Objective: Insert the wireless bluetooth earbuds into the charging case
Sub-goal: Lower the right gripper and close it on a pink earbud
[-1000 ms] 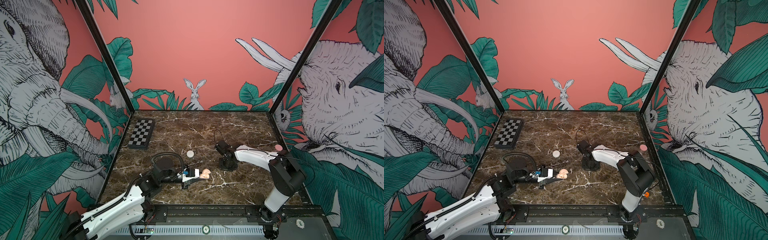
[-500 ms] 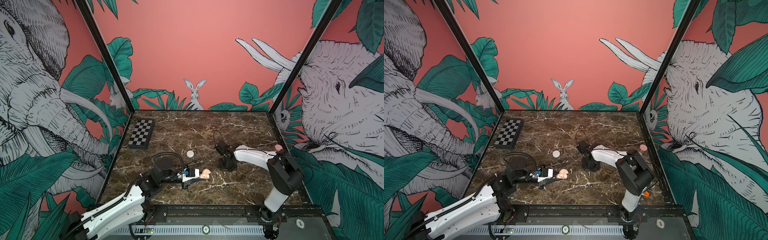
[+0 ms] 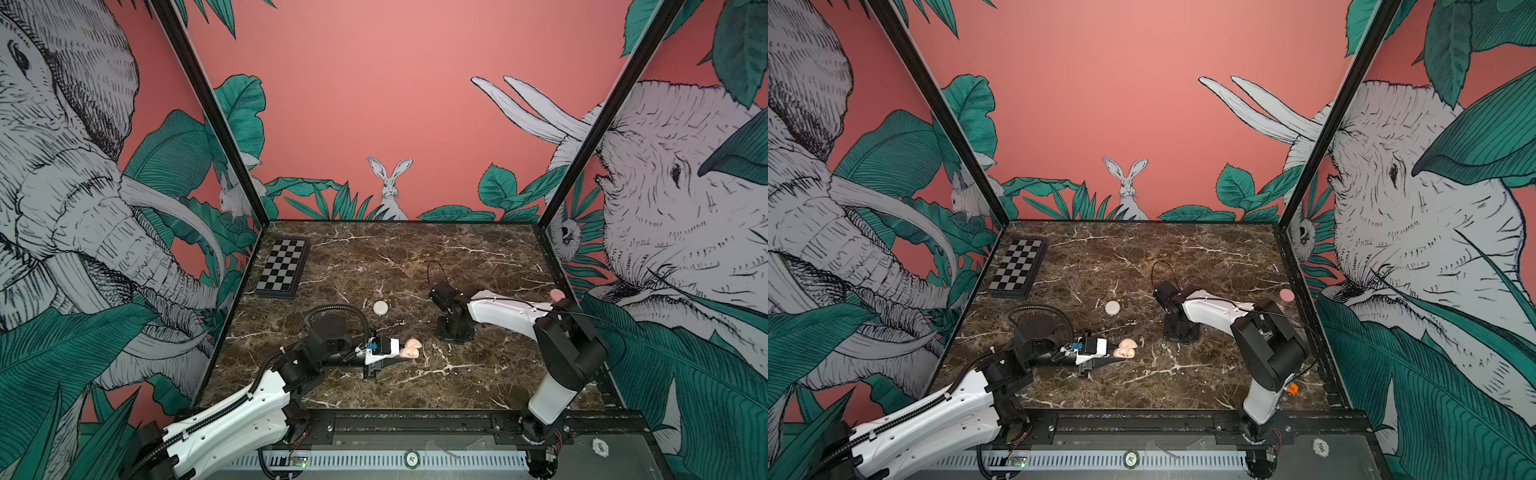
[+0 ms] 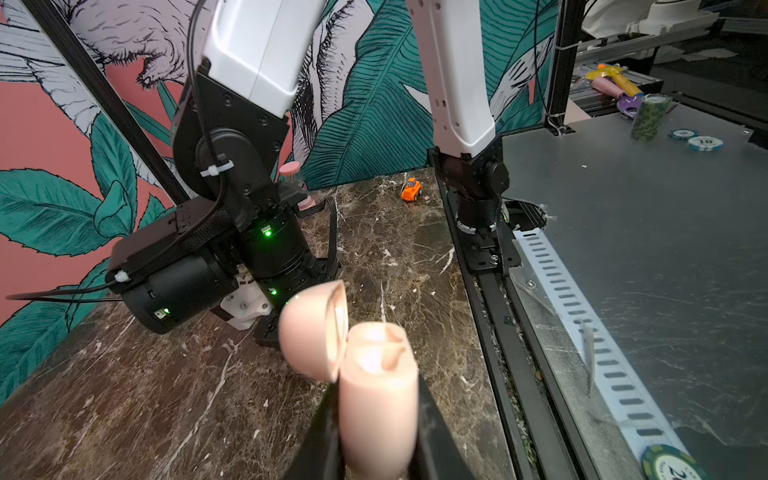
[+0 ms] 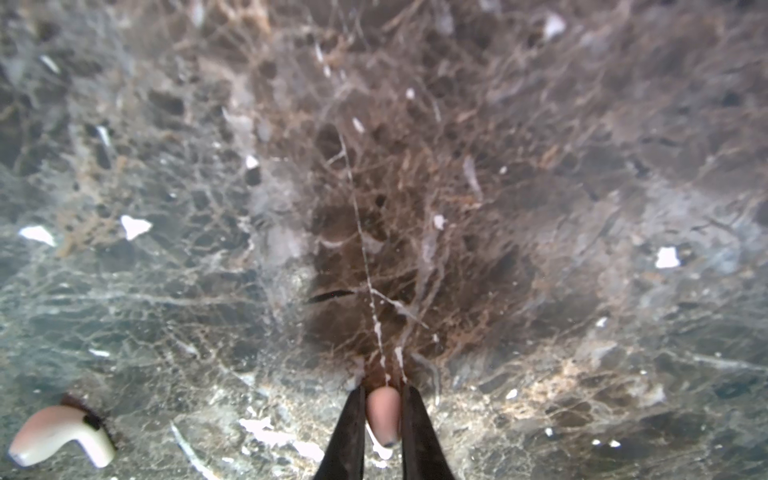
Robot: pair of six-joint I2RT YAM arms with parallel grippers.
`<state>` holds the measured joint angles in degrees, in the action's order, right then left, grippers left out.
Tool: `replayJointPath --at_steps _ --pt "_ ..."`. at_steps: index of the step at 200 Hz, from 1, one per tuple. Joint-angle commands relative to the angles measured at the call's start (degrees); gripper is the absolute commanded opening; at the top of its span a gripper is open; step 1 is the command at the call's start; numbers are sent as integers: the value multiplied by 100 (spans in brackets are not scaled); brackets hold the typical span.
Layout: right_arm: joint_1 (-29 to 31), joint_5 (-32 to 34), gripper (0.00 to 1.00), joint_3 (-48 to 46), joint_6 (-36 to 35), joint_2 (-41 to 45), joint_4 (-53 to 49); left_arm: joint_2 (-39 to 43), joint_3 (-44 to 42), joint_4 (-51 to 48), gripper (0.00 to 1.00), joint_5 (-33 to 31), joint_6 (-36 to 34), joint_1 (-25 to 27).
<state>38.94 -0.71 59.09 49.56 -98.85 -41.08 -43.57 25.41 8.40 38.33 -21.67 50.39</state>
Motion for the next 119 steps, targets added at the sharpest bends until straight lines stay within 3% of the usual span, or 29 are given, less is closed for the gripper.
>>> replayJointPath --at_steps 1,119 --pt "-52 31 14 -183 98 -4 -62 14 207 -50 0 70 -118 30" --pt "-106 -104 14 -503 189 423 408 -3 217 -93 0 35 -144 40"
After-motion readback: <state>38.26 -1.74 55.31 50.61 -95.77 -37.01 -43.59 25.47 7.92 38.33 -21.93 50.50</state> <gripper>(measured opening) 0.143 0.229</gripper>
